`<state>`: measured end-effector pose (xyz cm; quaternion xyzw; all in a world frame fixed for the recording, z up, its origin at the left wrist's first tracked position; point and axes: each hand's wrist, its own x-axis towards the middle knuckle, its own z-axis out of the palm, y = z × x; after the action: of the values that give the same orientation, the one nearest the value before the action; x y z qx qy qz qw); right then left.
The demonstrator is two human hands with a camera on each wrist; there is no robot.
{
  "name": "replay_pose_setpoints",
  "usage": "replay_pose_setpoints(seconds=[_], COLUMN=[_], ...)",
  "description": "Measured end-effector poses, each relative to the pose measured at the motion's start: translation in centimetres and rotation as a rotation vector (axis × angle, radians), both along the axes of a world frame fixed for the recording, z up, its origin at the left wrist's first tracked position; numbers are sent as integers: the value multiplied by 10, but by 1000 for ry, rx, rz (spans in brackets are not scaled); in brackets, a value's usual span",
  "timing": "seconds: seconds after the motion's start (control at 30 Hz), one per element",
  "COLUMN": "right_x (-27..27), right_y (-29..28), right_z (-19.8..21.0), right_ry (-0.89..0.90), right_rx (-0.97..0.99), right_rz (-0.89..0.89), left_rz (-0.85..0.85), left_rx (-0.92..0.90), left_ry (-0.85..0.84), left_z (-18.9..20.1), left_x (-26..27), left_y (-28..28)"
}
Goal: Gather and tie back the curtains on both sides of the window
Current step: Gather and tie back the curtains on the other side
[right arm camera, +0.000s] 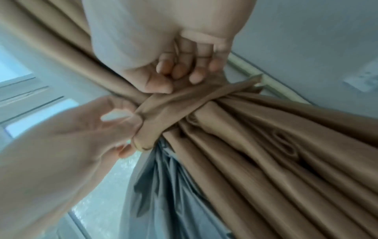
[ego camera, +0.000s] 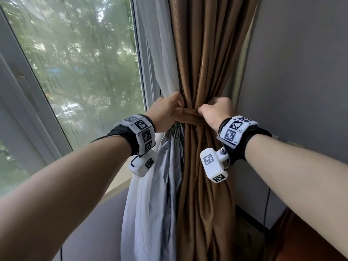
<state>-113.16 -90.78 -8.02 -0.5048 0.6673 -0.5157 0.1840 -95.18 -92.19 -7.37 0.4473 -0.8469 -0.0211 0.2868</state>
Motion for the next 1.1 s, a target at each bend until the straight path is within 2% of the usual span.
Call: replay_pose_setpoints(seconds=[0.1, 0.2, 0.27, 0.4, 0.53, 0.6, 0.67, 0.83, 1.1], right_x=[9, 16, 26, 49, 52, 52, 52, 47, 55], right_y=[13, 18, 16, 9, 7, 4, 1, -2, -15], right_z=[9, 7, 8, 15, 24, 22, 19, 22, 20], right_ry=[217, 326, 390, 662, 827, 847, 818, 779, 1040], right_rx=[-106, -237, -246, -103, 114, 166, 199, 167, 67], right_rz=[59, 90, 108, 137, 81, 86, 105, 66, 71], left_rz=[-51, -64, -101, -163, -216, -199, -138, -91, -208], left_rx=[71, 154, 188, 215, 289, 257, 141, 52, -90], left_ry=[4, 68, 165, 299, 423, 514, 499, 215, 313], left_z=[9, 9, 6, 4, -4, -6, -5, -10, -31], left_x=[-2, 5, 9, 16, 28, 34, 40, 49, 35], left_y=[-4, -8, -14, -29, -42, -46, -49, -60, -82])
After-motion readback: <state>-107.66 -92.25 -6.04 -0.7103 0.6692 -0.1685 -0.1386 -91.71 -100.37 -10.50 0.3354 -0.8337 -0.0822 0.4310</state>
